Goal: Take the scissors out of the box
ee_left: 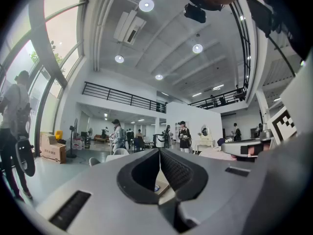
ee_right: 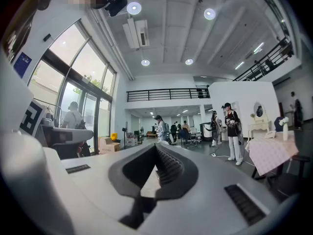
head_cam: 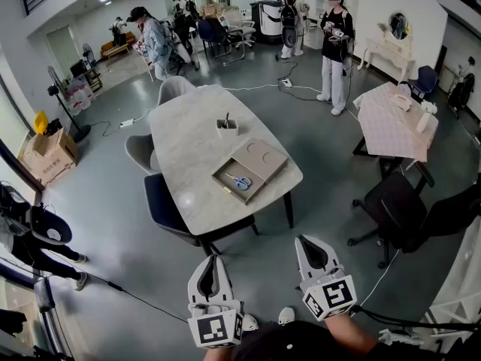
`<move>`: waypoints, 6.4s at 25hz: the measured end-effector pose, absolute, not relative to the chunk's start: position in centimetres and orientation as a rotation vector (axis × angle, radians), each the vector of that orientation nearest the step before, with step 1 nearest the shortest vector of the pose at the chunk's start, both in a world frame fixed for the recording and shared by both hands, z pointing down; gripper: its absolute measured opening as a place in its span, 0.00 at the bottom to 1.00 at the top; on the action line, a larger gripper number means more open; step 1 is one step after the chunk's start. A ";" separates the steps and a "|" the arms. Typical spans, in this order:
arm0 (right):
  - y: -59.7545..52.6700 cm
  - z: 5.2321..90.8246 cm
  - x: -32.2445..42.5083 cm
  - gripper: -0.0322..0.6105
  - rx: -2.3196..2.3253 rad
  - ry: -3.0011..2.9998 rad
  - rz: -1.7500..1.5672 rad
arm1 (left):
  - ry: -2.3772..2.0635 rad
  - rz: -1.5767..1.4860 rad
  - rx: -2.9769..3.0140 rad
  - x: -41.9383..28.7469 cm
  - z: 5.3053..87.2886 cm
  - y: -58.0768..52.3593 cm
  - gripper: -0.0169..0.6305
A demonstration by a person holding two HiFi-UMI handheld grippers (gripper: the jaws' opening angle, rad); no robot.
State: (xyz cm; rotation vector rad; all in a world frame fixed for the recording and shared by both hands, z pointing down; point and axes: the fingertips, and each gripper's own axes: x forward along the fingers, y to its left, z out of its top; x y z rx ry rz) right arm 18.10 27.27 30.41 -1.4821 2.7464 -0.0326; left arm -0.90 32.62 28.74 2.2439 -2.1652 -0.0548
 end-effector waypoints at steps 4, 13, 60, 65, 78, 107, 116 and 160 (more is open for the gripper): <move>27.3 30.2 17.6 0.04 -1.482 2.752 -0.033 | -2.161 -0.054 2.244 -1.3 28.6 32.6 0.05; 26.9 29.7 16.8 0.04 -1.471 2.733 -0.031 | -2.158 -0.056 2.238 -2.3 28.5 32.1 0.05; 11.7 31.3 9.7 0.04 -1.548 2.662 -0.070 | -2.064 -0.039 2.315 -8.7 29.9 17.6 0.05; 8.3 31.3 9.7 0.04 -1.539 2.666 -0.086 | -2.077 -0.033 2.297 -9.1 29.7 14.1 0.05; -2.5 30.8 9.9 0.04 -1.467 2.704 -0.090 | -2.118 -0.044 2.258 -8.3 28.9 3.8 0.05; -12.7 32.5 4.8 0.04 -1.442 2.841 -0.101 | -2.061 0.017 2.211 -11.7 31.1 -5.9 0.05; -13.2 36.1 3.6 0.04 -1.445 2.930 -0.175 | -1.975 0.068 2.193 -11.6 34.3 -6.7 0.05; -12.1 69.7 -0.6 0.18 -0.952 4.167 -0.544 | -1.763 0.264 1.924 -11.0 58.8 -10.5 0.05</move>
